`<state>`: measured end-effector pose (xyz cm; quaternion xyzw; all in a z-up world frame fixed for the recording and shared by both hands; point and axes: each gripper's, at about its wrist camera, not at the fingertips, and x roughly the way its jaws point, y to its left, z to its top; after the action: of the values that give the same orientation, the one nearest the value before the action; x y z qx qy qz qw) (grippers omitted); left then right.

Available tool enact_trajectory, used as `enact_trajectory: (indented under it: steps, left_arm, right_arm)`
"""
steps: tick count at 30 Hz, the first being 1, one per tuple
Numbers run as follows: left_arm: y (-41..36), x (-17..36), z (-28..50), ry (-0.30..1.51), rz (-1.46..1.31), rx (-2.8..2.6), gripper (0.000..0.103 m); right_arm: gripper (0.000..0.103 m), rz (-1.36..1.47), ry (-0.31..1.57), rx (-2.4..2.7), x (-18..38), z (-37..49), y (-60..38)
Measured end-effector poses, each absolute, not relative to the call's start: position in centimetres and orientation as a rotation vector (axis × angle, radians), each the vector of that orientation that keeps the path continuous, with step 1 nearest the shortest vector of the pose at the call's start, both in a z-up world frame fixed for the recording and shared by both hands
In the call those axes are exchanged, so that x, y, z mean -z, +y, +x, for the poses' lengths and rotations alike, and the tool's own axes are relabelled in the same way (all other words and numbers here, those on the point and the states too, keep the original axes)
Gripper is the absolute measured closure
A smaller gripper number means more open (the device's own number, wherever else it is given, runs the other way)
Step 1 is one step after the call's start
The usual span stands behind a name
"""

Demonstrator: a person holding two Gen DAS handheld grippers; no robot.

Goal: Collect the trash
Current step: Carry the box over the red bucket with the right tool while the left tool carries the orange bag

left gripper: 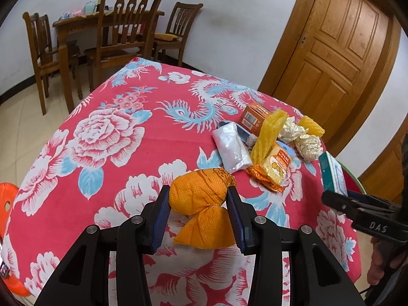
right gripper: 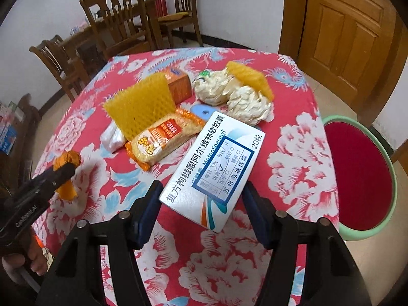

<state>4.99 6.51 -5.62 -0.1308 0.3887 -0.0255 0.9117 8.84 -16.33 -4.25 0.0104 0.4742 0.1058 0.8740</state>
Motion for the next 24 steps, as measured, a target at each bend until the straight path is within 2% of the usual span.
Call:
enact_trajectory:
  steps: [24]
  left_arm:
    - [4.4,4.0,5.1,0.773,-0.236,0.094,0.059]
  right_arm:
    - [0.037,0.083,0.9,-0.201,1.2,7.6,-20.8]
